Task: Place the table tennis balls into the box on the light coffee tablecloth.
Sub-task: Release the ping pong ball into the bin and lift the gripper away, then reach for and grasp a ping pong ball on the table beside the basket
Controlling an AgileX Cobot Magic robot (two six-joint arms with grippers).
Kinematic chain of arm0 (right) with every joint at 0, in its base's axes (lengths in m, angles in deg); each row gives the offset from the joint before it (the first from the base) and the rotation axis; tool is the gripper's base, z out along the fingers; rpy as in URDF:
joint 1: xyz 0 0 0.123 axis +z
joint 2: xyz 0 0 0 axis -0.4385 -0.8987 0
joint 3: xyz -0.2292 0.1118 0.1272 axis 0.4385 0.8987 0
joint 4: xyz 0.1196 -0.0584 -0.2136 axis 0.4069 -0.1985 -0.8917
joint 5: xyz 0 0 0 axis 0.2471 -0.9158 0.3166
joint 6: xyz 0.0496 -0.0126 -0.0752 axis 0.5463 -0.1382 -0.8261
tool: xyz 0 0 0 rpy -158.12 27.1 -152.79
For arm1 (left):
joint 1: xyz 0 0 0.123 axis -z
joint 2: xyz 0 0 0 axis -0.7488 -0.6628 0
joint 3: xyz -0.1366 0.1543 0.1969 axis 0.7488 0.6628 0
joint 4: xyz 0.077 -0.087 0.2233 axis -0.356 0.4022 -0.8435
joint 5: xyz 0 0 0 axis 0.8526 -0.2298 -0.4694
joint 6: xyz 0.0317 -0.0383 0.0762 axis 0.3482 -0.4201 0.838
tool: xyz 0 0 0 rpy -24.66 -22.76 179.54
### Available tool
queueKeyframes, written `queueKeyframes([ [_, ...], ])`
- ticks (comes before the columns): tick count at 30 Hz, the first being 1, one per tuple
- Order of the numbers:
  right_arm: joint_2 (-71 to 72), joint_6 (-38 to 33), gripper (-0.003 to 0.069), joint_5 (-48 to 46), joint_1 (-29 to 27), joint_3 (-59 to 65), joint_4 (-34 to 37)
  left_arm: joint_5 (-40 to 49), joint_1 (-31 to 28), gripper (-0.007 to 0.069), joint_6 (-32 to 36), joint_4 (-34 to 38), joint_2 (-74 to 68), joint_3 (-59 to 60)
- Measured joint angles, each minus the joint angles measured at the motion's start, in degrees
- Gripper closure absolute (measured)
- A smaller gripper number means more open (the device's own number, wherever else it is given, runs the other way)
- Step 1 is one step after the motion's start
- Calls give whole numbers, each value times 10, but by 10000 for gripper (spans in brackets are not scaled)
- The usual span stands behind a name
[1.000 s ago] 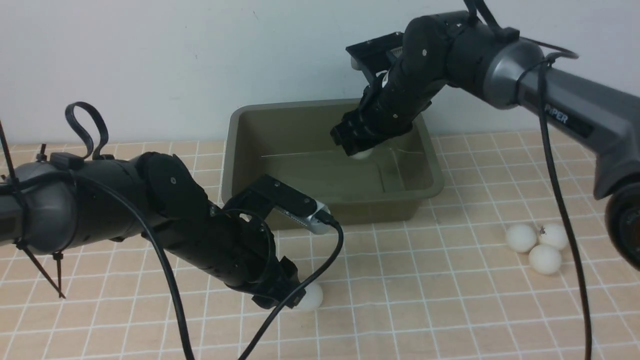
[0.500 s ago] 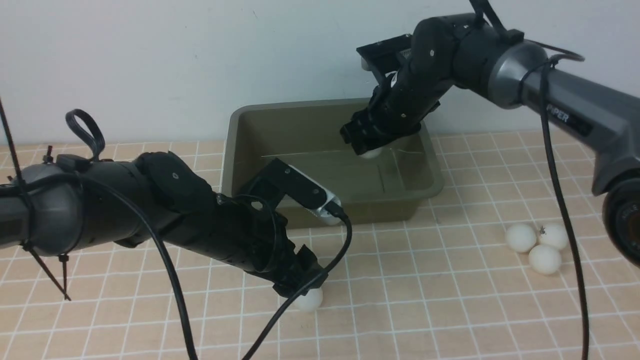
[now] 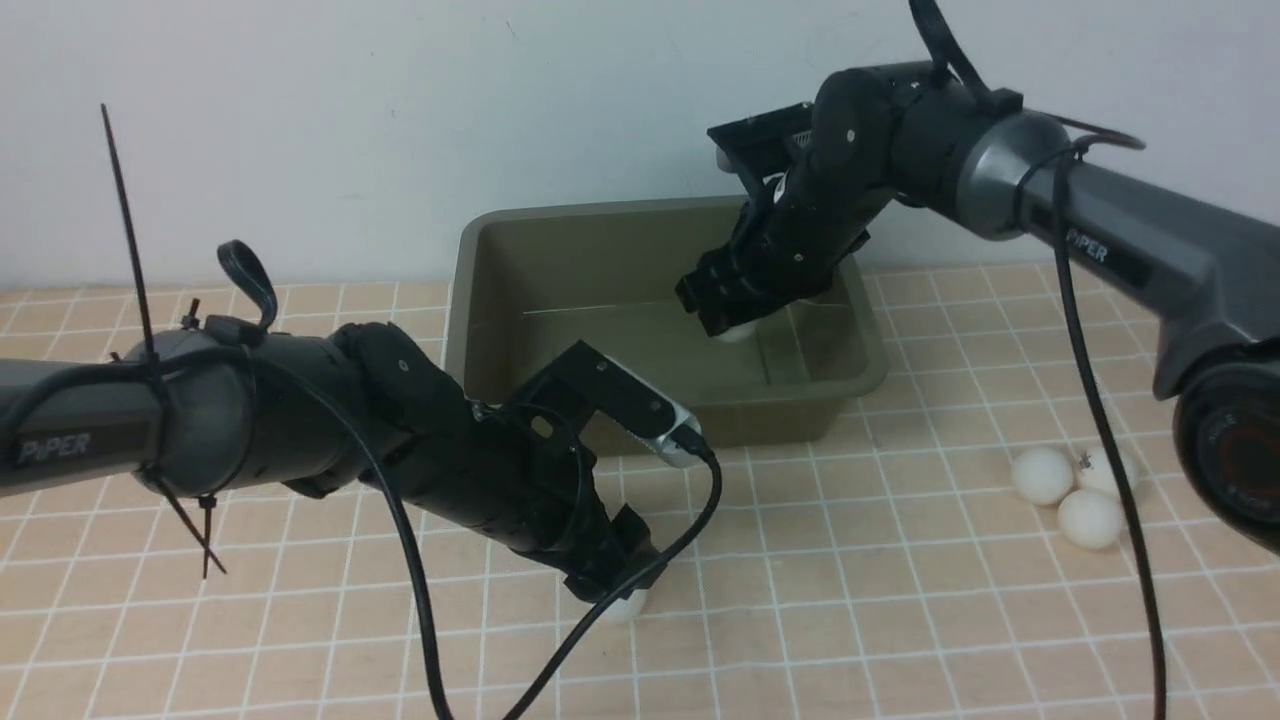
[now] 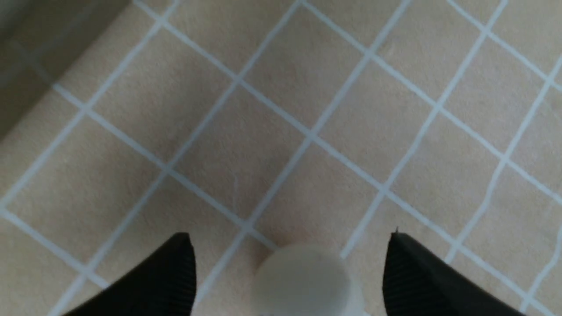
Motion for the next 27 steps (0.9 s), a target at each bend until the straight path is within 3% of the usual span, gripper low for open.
queueKeyframes([
  [9, -4, -4, 305, 4, 0, 0, 1, 18, 0, 145, -1, -1, -24, -6],
  [16, -4, -5, 227, 6, 0, 0, 0, 19, 0, 148, -1, -2, -24, -6],
  [20, -4, -5, 193, 6, 0, 0, 0, 27, 0, 204, -1, -2, -24, -6],
  [24, -2, -5, 192, -13, -2, -13, -5, 39, 0, 309, -1, -2, -32, -6],
  [27, 10, -5, 190, -53, -11, -50, -11, 48, 0, 323, -1, -1, -36, -11],
])
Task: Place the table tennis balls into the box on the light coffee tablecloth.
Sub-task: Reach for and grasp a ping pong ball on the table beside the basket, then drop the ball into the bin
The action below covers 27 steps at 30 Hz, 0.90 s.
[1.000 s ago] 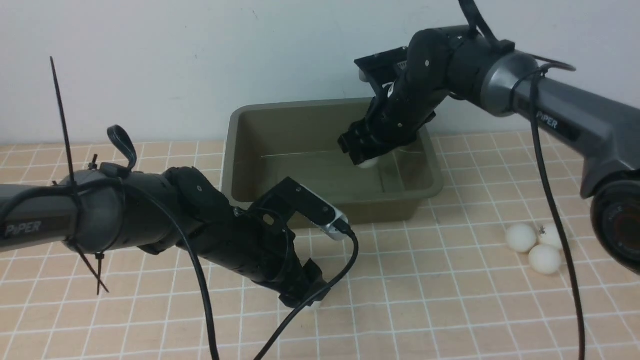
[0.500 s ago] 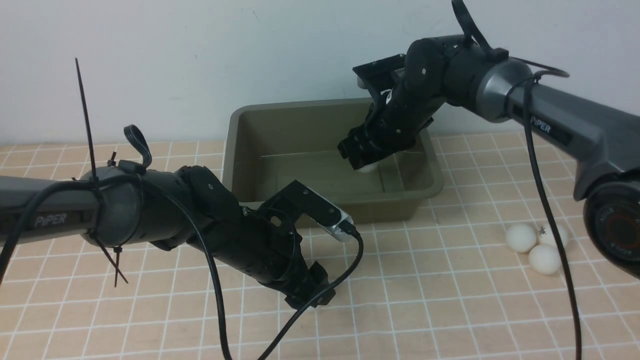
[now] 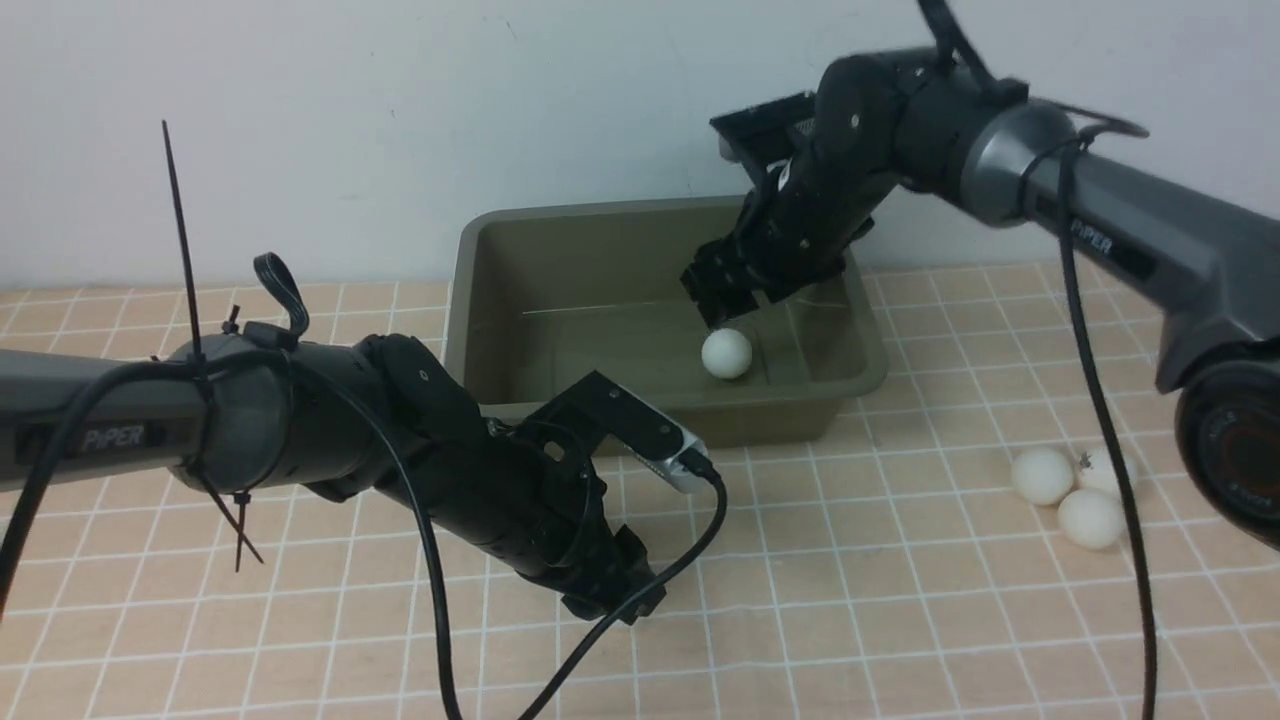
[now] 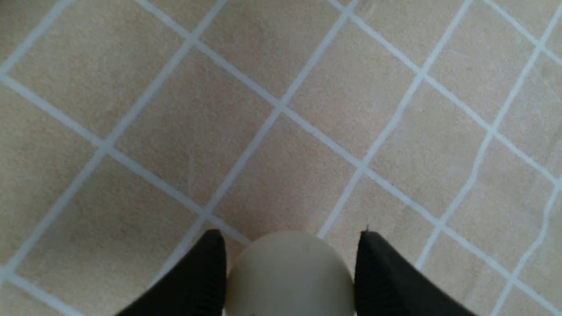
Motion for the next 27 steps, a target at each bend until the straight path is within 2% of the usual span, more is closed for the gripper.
queueKeyframes([
  [7, 107, 0, 190, -73, -36, -29, -11, 22, 0, 323, -17, 1, -1, 0],
  [10, 175, 0, 190, -89, -64, -13, -44, 52, 0, 323, -34, -6, -1, -4],
  [14, 254, 8, 190, -94, -119, 61, -79, 114, 1, 323, -75, -39, 13, -43],
  [20, 311, 2, 190, -97, -207, 206, -64, 147, 1, 323, -142, -104, 49, -172],
  [24, 312, -21, 190, -96, -229, 279, -32, 143, -9, 323, -182, -162, 46, -243],
  [27, 312, -28, 190, -93, -229, 320, -20, 123, -29, 323, -206, -176, 33, -272],
])
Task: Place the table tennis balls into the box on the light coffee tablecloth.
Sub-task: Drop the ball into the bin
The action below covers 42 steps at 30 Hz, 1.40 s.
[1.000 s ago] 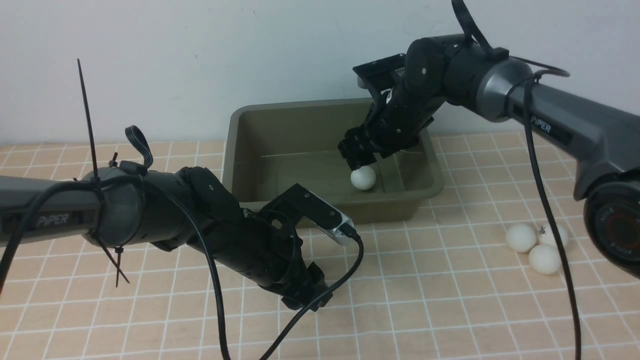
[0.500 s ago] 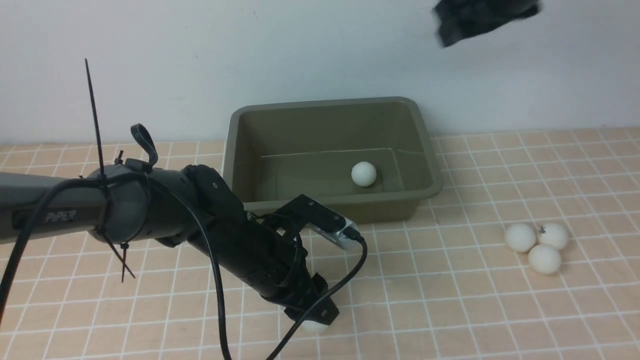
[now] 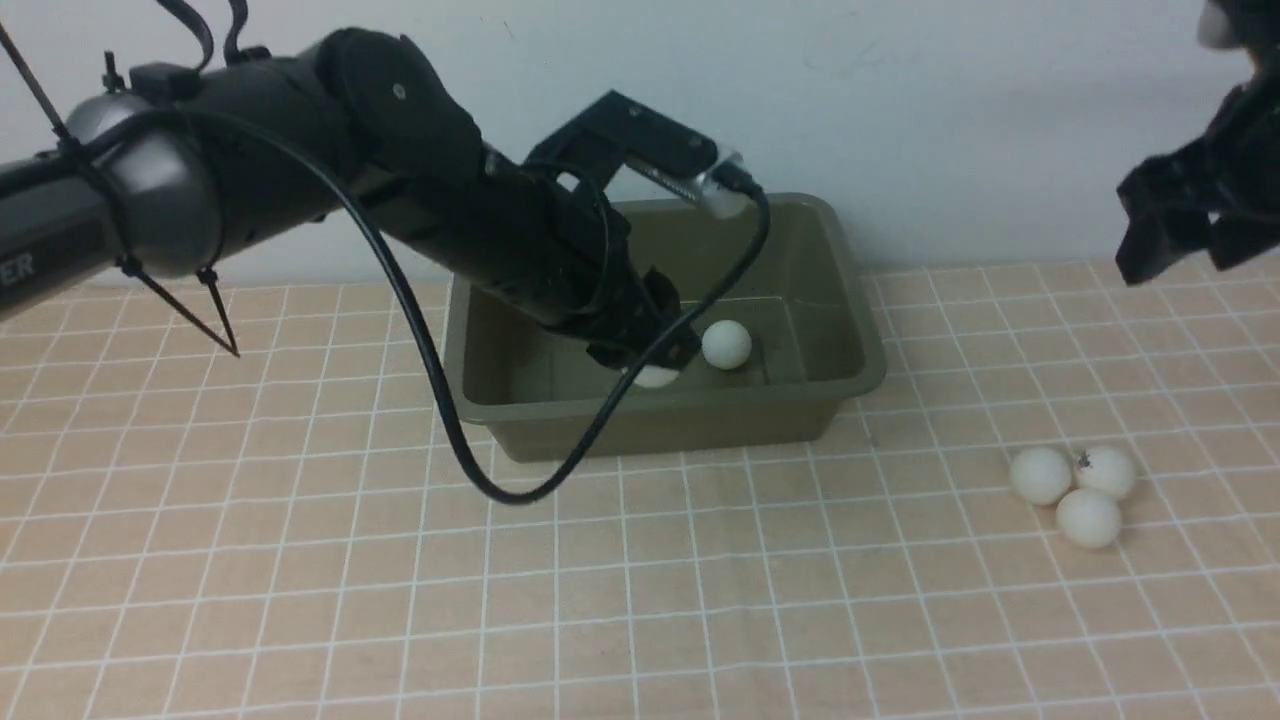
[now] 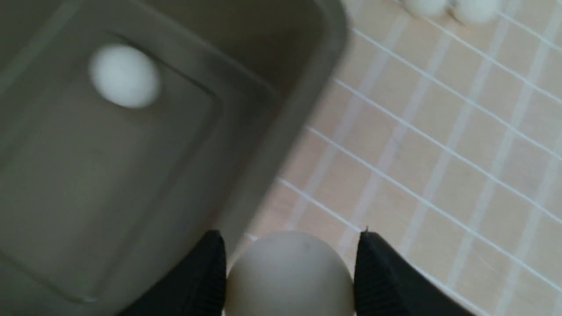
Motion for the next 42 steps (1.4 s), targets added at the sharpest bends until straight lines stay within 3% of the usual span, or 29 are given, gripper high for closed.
queueKeyframes([
  [8, 0, 8, 190, 54, 0, 89, 2, -22, -75, 323, -37, -12, -115, -96],
  [18, -41, 73, 190, 104, 0, 113, 0, -1, -76, 323, -41, -11, -236, -232],
  [25, -78, 102, 190, 112, 0, 116, -27, 6, -76, 319, -35, -12, -257, -237],
  [33, -89, 121, 190, 119, 0, 118, -37, 5, -76, 252, -35, -11, -257, -238],
  [42, -112, 122, 190, 122, 0, 118, -39, 2, -76, 249, -29, -10, -257, -238],
])
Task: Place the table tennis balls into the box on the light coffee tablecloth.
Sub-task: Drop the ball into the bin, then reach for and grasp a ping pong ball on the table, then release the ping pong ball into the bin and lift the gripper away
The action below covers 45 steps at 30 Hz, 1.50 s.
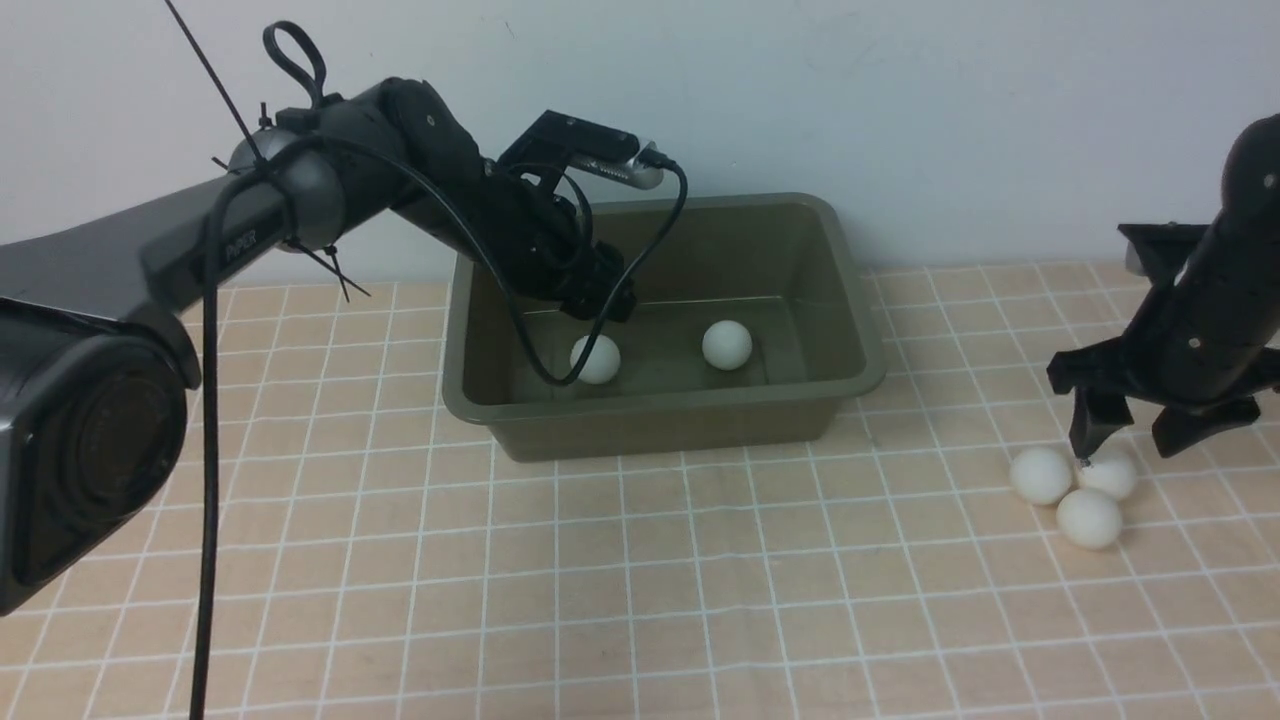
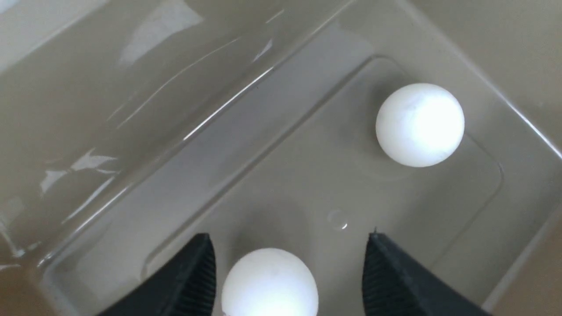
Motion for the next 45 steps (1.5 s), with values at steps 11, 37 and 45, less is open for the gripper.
queueKeyframes([
  [11, -10, 9, 228, 17, 0, 0, -11, 10, 0, 249, 9, 8, 51, -13],
  [37, -47, -6, 292, -46, 1, -109, -20, 275, -7, 691, -86, -172, 361, -66],
  [45, -47, -52, 292, -75, 52, -192, 53, 282, -63, 693, -123, -183, 457, -16],
])
